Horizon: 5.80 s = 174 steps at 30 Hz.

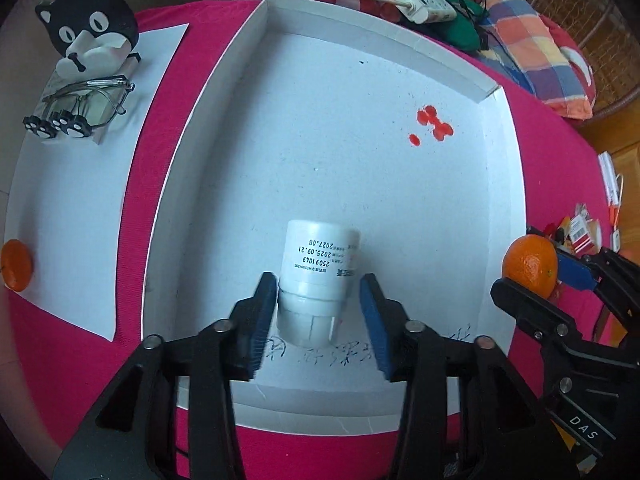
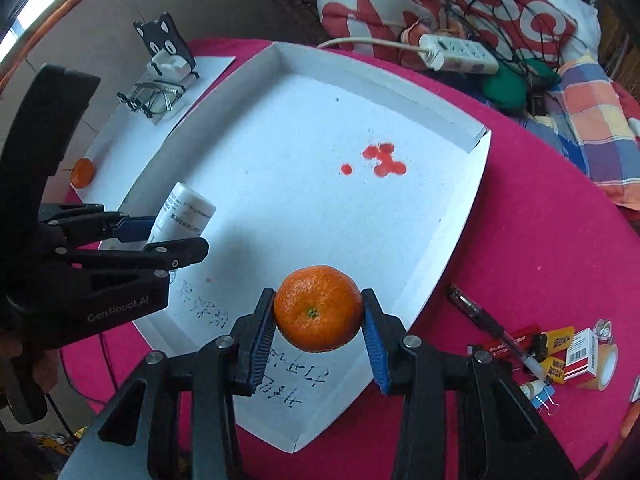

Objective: Organize rigid objects
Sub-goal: 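Lower the bottle into the white tray with the left tool while the right tool drops the mandarin there, then move both open tools back over the pile of items, then grasp the red cylindrical container with the left tool, then grasp the tan tape roll with the right tool, then carry the red container with the left tool while the right tool carries the tape roll toward the tray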

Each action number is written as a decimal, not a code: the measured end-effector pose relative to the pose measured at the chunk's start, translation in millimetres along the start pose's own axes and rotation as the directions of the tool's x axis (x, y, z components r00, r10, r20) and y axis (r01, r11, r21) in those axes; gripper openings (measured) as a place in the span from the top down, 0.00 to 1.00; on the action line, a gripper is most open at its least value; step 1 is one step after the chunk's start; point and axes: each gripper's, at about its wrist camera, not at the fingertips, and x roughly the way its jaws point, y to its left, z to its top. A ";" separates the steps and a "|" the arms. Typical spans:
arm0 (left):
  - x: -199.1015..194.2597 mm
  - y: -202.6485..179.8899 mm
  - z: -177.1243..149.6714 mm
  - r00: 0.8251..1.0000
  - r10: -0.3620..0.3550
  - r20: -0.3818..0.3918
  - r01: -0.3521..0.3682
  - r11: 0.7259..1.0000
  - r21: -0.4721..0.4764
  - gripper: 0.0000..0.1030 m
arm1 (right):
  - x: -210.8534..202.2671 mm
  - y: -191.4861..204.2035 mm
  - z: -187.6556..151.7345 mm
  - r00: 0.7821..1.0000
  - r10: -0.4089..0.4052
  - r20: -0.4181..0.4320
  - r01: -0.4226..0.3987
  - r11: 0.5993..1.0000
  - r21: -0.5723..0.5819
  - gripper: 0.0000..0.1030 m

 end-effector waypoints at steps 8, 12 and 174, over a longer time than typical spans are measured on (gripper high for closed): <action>-30.7 21.0 4.3 0.989 0.033 0.146 -0.020 0.996 -0.087 0.00 | -24.0 -11.7 5.6 0.993 -0.025 0.118 0.019 0.998 0.057 0.00; -52.4 11.9 3.7 0.970 0.026 0.243 -0.009 0.997 -0.073 0.00 | -38.4 -21.6 3.1 0.984 -0.022 0.177 0.007 0.996 0.085 0.00; -207.8 -117.2 -37.0 0.856 -0.104 0.507 0.075 0.994 0.078 0.71 | -144.8 -133.2 -68.5 0.944 0.044 0.328 -0.065 0.996 0.053 0.40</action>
